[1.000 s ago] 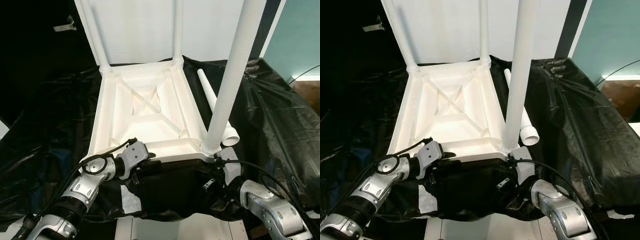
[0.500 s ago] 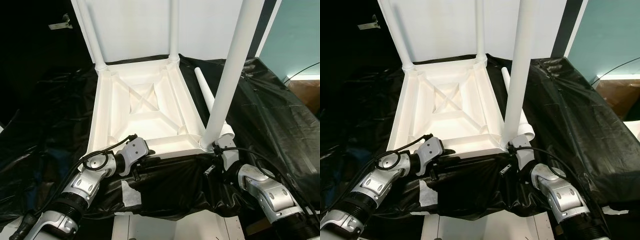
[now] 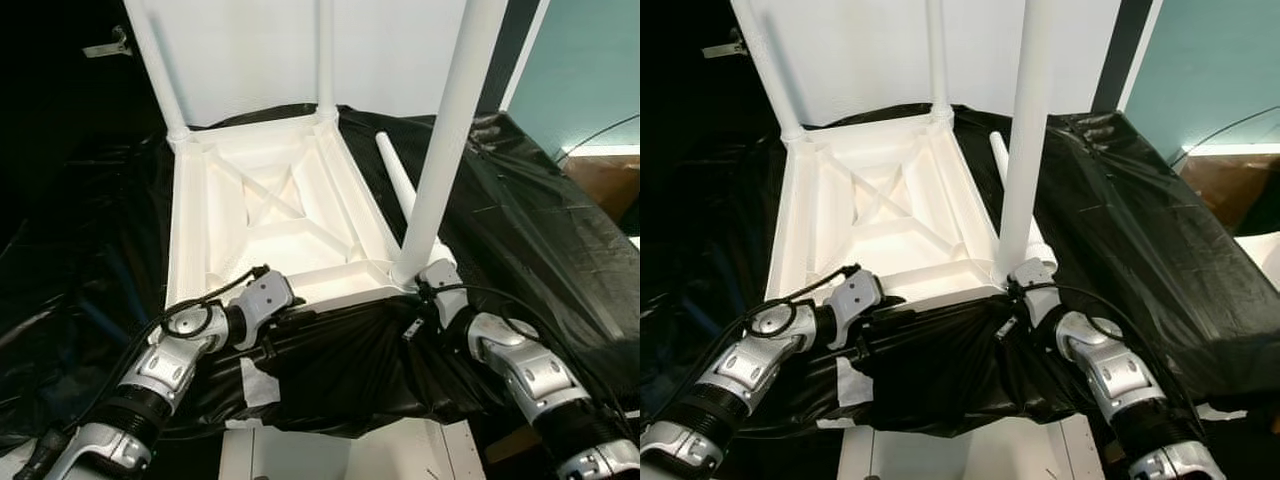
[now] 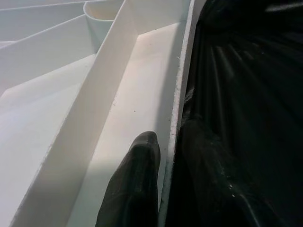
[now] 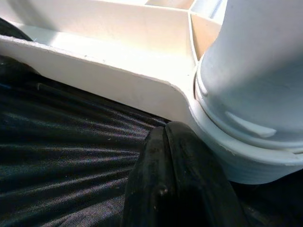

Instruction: Building children table

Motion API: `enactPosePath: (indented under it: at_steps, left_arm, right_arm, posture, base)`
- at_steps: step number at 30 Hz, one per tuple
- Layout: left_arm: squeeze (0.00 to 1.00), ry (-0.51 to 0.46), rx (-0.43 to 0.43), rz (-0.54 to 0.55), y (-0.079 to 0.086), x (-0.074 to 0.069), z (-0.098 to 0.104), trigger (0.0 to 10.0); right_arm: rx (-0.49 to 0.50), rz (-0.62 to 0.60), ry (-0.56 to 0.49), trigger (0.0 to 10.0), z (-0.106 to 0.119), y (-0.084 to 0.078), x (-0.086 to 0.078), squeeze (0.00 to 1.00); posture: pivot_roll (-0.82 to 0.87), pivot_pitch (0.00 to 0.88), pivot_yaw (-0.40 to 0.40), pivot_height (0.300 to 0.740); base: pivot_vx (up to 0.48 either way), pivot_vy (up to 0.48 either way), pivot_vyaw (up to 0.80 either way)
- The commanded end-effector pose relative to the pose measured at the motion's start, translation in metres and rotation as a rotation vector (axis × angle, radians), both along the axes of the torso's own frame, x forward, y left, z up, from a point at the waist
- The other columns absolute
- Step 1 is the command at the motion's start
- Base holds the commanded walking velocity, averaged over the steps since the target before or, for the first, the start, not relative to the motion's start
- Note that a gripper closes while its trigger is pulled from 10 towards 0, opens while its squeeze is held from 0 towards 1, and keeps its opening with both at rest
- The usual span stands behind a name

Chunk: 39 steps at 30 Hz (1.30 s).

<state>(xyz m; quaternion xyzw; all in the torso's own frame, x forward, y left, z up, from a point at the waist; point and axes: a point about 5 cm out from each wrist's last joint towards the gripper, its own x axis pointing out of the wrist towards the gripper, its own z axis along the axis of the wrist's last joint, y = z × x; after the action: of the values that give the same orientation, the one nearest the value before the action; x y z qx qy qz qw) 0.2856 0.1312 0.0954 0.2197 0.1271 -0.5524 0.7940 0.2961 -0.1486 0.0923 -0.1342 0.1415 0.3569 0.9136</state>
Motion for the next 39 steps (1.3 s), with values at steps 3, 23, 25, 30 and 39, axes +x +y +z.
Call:
enactPosePath:
  at_steps: [3,23,25,30,39]
  left_arm:
    - [0.0,0.284,0.102,-0.23,0.0,-0.045,-0.042,8.4]
    - [1.0,0.155,-0.115,-0.191,-0.014,-0.028,-0.014,10.0]
    - [1.0,0.145,-0.145,-0.185,-0.015,-0.027,-0.011,10.0]
    - [0.0,0.135,-0.189,-0.181,-0.017,-0.027,-0.004,10.0]
    - [0.0,0.098,-0.388,-0.212,-0.017,-0.021,0.026,10.0]
  right_arm:
    - [-0.084,-0.266,-0.094,10.0,0.013,-0.037,0.022,0.0]
    - [0.036,-0.335,-0.152,10.0,0.019,0.003,0.02,0.0]
    - [0.051,-0.33,-0.149,10.0,0.019,0.007,0.017,0.0]
    - [0.069,-0.329,-0.141,10.0,0.017,0.011,0.013,0.0]
    - [0.097,-0.346,-0.134,10.0,0.016,0.019,0.002,0.0]
  posture:
    - [-0.01,0.031,0.015,0.74]
    - [-0.03,0.037,0.017,0.74]
    - [-0.04,0.038,0.017,0.74]
    - [-0.05,0.039,0.019,0.74]
    - [-0.06,0.04,0.028,0.74]
  base:
    - [0.0,0.0,0.0]
    - [0.0,0.0,0.0]
    - [0.0,0.0,0.0]
    - [0.0,0.0,0.0]
    - [0.0,0.0,0.0]
